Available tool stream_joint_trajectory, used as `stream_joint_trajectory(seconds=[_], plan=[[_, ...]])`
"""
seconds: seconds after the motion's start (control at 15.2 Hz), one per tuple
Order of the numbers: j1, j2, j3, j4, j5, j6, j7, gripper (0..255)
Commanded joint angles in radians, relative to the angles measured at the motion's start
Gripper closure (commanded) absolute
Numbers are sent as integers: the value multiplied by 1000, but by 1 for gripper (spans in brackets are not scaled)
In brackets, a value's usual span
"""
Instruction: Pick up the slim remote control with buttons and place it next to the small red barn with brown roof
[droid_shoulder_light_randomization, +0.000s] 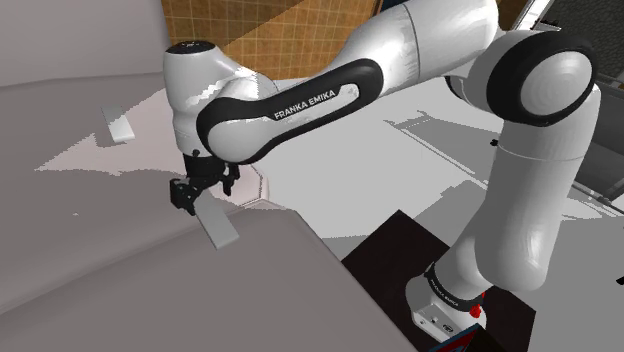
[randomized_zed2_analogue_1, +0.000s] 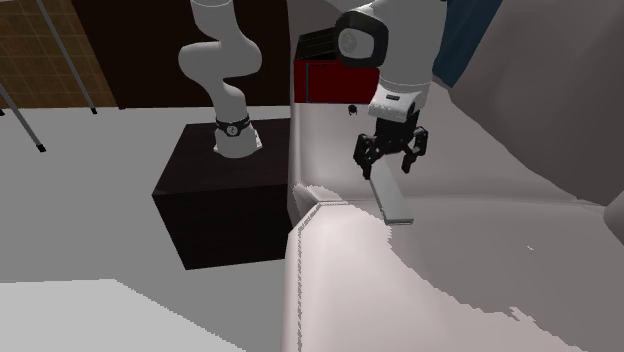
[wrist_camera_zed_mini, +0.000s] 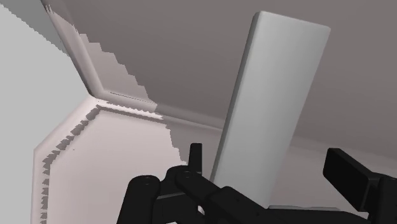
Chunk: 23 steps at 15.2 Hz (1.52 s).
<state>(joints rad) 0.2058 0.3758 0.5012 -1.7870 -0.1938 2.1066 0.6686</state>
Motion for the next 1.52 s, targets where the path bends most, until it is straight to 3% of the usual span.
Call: stream_joint_trajectory(seconds=[0.0,0.33,0.79,0.86,1.45], plan=[[9,22,-5,3,-13,16,11,0],[15,52,-14,-19,-31,65,23,0],[15,52,-14,-19,-31,65,23,0],[15,52,-14,-19,-31,65,23,255],[15,52,-14,-19,-31,65,23,255]])
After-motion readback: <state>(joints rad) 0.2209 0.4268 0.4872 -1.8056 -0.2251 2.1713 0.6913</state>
